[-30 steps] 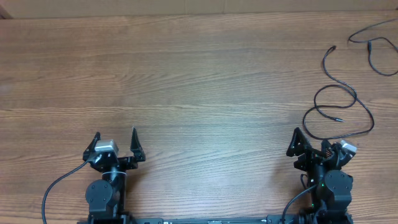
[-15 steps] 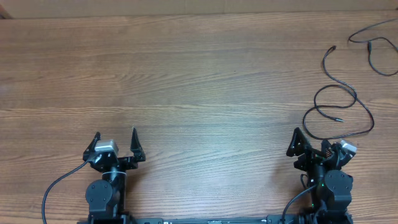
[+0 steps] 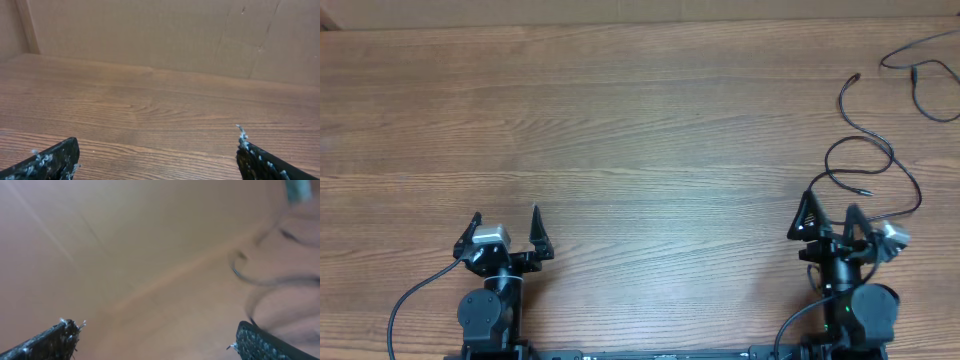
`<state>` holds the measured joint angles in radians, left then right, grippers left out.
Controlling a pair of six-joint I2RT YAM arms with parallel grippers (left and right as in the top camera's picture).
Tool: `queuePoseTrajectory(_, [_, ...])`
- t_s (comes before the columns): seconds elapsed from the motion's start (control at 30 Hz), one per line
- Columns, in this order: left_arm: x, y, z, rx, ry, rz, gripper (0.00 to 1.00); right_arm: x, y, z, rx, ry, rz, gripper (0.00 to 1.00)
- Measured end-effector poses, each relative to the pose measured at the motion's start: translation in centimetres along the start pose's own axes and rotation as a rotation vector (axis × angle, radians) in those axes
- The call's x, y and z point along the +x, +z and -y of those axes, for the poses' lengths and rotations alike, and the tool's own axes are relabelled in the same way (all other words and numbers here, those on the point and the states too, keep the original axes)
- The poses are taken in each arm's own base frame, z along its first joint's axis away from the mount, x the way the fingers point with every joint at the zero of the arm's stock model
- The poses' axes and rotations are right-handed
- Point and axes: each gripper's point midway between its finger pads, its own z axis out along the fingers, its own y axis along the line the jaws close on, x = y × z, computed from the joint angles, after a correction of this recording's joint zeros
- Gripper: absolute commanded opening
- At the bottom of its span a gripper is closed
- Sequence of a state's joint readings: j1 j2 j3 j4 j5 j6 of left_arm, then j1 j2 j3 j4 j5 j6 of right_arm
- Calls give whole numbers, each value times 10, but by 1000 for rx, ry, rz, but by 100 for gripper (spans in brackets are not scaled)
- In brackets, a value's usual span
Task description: Untangle cables
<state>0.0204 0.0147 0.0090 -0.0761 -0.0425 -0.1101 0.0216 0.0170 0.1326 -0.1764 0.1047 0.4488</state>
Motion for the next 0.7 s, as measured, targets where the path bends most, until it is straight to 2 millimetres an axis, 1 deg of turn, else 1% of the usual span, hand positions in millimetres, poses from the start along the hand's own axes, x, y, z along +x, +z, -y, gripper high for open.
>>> queuePoseTrajectory(0.07, [0,0,0,0,0,0,100,-14,-1,-10,-45,6,57,100])
queuePoseTrajectory(0.17, [0,0,0,0,0,0,100,-17,-1,-14,-63,-3,65,100])
queuePoseTrajectory(0.23, [0,0,0,0,0,0,100,-14,-1,-14,-67,-32,55,100])
queuePoseTrajectory(0.4, [0,0,0,0,0,0,100,-6,0,-17,-93,-154,34,100])
queuePoseTrajectory(0.47, [0,0,0,0,0,0,100,1,3,-14,-101,-185,36,100])
queuePoseTrajectory(0.6, [0,0,0,0,0,0,100,31,8,2,-84,-219,-39,100])
queuePoseTrajectory(0.7, [0,0,0,0,0,0,100,31,8,2,-92,-237,-41,100])
